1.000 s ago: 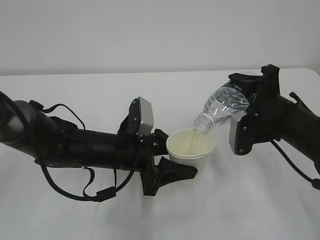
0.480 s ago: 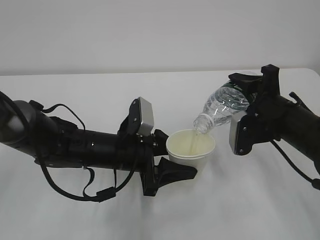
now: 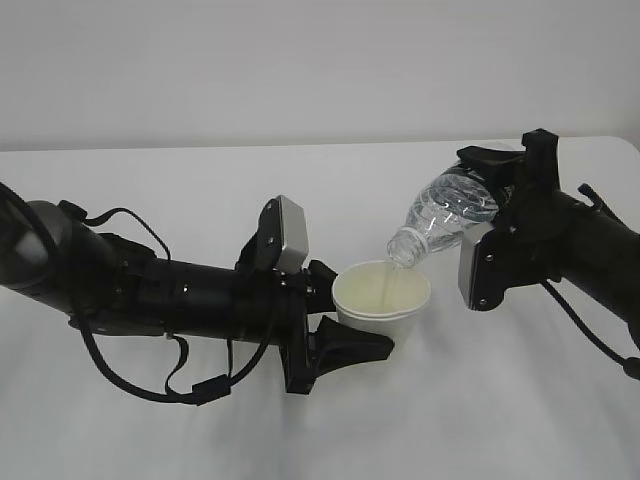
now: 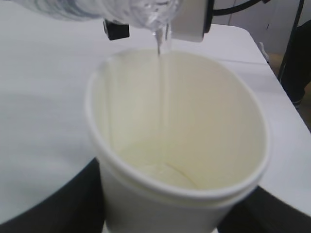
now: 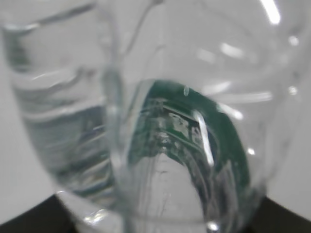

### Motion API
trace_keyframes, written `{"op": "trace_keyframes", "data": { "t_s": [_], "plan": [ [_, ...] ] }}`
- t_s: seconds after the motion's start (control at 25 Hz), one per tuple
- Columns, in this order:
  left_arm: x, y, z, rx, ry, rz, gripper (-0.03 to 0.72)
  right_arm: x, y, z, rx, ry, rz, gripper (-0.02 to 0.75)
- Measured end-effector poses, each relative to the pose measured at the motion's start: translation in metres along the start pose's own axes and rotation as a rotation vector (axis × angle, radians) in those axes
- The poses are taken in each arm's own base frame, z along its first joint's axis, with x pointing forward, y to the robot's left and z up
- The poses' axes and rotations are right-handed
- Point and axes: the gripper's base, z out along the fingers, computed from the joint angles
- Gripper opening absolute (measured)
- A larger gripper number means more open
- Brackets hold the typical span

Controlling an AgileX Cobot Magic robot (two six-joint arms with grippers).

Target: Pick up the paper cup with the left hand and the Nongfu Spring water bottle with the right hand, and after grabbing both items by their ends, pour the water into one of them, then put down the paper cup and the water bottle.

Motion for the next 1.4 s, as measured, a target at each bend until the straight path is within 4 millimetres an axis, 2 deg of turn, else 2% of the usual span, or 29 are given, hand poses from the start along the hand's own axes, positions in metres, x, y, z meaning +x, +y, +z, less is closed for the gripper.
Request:
{"op": "trace_keyframes", "data": {
  "t_s": [1.4],
  "plan": [
    [0.0002,-0.0001,0.0,0.001,0.002,0.001,0.435,0.0,0.0,0.0,0.0,0.0,-0.021,0.397]
  ]
}}
